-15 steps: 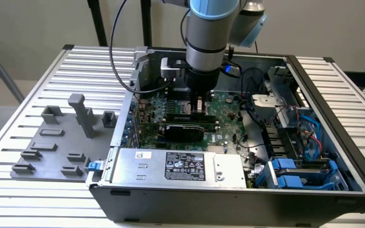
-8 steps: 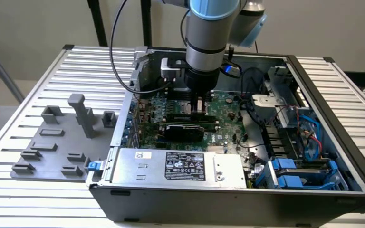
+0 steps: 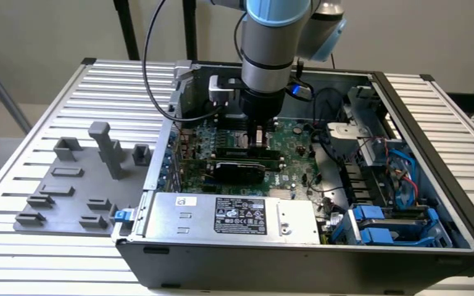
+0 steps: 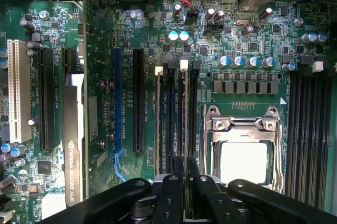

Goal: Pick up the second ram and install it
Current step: 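Insert the second ram into the second slot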

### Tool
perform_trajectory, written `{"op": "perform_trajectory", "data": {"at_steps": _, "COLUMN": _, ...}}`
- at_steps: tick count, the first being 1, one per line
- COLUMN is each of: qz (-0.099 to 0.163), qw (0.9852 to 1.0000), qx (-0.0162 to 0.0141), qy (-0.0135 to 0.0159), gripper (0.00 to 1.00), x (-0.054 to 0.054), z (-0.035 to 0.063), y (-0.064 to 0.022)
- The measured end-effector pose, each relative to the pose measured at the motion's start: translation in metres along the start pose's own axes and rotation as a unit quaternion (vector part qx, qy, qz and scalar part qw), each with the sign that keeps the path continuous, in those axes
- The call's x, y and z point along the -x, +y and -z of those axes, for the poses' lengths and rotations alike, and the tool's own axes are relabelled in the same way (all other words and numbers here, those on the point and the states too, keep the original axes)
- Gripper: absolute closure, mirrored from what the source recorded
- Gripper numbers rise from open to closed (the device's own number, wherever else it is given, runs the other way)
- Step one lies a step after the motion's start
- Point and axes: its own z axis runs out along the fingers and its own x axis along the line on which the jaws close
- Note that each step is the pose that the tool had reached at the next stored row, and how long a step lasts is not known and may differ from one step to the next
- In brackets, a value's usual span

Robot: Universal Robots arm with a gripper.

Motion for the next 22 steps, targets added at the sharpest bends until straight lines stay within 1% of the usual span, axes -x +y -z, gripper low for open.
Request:
{"op": "perform_trajectory", "data": {"at_steps": 8, "qz": 0.002, "qw": 1.0000, "qx": 0.0003, "qy": -0.0001, "gripper": 0.86, "x": 0.0000, "z": -0.0009, "y": 0.0001}}
{"op": "perform_trajectory", "data": {"at_steps": 15, "qz": 0.005, "qw": 1.0000, "qx": -0.0017, "qy": 0.0000, "gripper": 0.86, "x": 0.0000, "z": -0.0015, "y": 0.0000}}
{"op": "perform_trajectory", "data": {"at_steps": 18, "qz": 0.007, "qw": 1.0000, "qx": -0.0033, "qy": -0.0001, "gripper": 0.86, "x": 0.0002, "z": -0.0016, "y": 0.0000}}
{"op": "perform_trajectory", "data": {"at_steps": 20, "qz": 0.009, "qw": 0.9999, "qx": -0.0058, "qy": -0.0001, "gripper": 0.86, "x": 0.0002, "z": -0.0016, "y": 0.0001}}
{"op": "perform_trajectory", "data": {"at_steps": 22, "qz": 0.011, "qw": 0.9999, "qx": -0.0093, "qy": 0.0000, "gripper": 0.86, "x": 0.0002, "z": -0.0015, "y": 0.0002}}
